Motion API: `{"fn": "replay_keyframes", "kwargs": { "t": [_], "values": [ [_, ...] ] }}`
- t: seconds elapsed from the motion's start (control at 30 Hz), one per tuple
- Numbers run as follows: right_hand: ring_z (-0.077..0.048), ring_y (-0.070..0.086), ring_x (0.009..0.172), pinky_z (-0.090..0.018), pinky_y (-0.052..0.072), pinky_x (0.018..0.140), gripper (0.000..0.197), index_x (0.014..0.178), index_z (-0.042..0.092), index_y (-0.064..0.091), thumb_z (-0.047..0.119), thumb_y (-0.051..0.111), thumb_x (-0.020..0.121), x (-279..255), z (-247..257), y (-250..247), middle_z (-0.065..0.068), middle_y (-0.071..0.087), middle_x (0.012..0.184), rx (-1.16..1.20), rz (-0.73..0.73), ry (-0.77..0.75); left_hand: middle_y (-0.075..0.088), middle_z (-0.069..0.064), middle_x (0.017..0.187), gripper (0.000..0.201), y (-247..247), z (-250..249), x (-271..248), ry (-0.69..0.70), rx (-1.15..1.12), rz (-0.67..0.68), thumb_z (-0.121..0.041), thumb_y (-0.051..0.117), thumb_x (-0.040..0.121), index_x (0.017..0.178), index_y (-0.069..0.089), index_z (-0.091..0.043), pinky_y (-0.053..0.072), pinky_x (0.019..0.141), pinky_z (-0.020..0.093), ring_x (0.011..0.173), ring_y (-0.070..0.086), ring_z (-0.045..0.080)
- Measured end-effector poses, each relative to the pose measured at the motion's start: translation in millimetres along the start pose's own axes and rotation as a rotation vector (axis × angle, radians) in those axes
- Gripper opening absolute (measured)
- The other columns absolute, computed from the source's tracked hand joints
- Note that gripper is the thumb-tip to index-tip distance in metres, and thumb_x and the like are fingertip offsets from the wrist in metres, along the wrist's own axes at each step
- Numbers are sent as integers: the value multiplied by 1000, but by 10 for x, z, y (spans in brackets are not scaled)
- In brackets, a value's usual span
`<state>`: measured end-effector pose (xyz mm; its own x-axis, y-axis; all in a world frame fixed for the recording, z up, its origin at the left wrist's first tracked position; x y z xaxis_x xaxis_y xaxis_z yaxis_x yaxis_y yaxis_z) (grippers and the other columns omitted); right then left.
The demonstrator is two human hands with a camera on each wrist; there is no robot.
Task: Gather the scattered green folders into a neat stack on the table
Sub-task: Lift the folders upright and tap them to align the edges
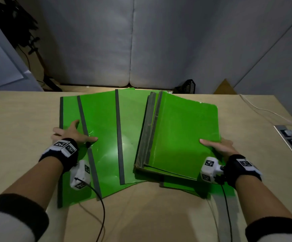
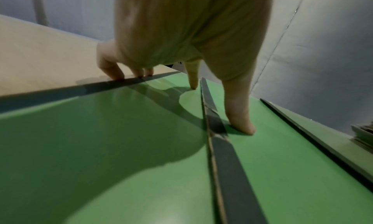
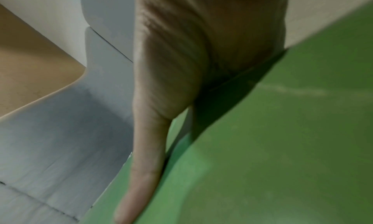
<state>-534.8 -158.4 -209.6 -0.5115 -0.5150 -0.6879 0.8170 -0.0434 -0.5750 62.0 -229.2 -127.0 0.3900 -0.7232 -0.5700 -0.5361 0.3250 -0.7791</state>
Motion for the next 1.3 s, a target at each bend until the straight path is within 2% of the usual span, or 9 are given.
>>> {"fn": "replay_keyframes", "kwargs": {
  "t": [0.23,0.43,0.57,0.7,0.77,0.9,1.03,1.17,1.3],
  "values": [
    [-34,33,139,-57,29,109,150,147,15,25,68,85,20,-556,552,497,-8,22,157,98,39,-134,12,21,148,88,160,-331,-160,142,-114,10,-28,78,72,146,30,-32,30,107,50,131,23,47],
    [-28,55,123,-55,43,99,137,136,19,40,59,91,16,83,662,871,-10,49,141,173,80,-246,17,17,147,61,414,-682,-204,205,-238,8,-36,47,91,147,28,-21,24,112,45,131,26,43],
    [-27,58,117,-51,44,101,131,135,17,41,54,93,21,-354,881,960,-9,56,132,223,137,-293,18,16,151,65,447,-703,-149,220,-441,82,-48,41,92,147,28,-16,25,114,46,136,29,42],
    [-26,50,124,-52,39,106,129,138,11,34,51,93,31,-870,1043,899,-5,47,139,157,133,-315,31,14,152,101,647,-795,-115,236,-600,233,-75,44,65,144,35,-13,35,111,49,133,42,35],
    [-30,44,129,-48,36,109,140,142,9,30,61,88,26,-1069,1126,865,-10,39,146,39,105,-316,33,16,150,97,814,-805,16,231,-591,270,-67,53,69,144,34,-9,39,108,49,129,46,36],
    [-39,26,140,-50,31,109,118,148,4,17,54,78,61,-1209,1160,707,-18,16,155,-272,4,-236,45,17,142,75,780,-993,-261,290,-629,376,-37,61,82,143,35,-2,42,105,46,123,51,33],
    [-35,35,136,-44,34,109,108,144,0,24,37,84,63,-1261,1158,596,-19,32,150,-93,6,-259,50,10,120,70,745,-1065,-381,258,-754,353,-26,64,86,139,31,7,49,92,40,105,57,28],
    [-31,44,130,-33,37,98,84,138,-7,36,22,80,72,-1320,1032,624,-13,48,138,92,-1,-240,46,-4,35,46,792,-1094,-576,235,-742,428,-43,67,80,73,50,-1,31,34,15,26,39,8],
    [-35,39,134,-40,36,102,88,138,-8,34,29,78,73,-1359,973,691,-22,39,146,132,29,-210,39,-8,26,51,830,-1059,-605,205,-737,435,-49,70,74,73,54,-1,27,33,14,21,31,6]
  ]
}}
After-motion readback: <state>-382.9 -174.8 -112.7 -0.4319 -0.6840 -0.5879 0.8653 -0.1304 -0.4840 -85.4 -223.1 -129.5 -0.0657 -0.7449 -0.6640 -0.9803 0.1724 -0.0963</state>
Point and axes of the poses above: each hand's wrist, its own x-axis towards the middle knuckle, its own y-axis out of the palm, z = x × y, the point moved 9 cm from there along x, towards the middle knuckle
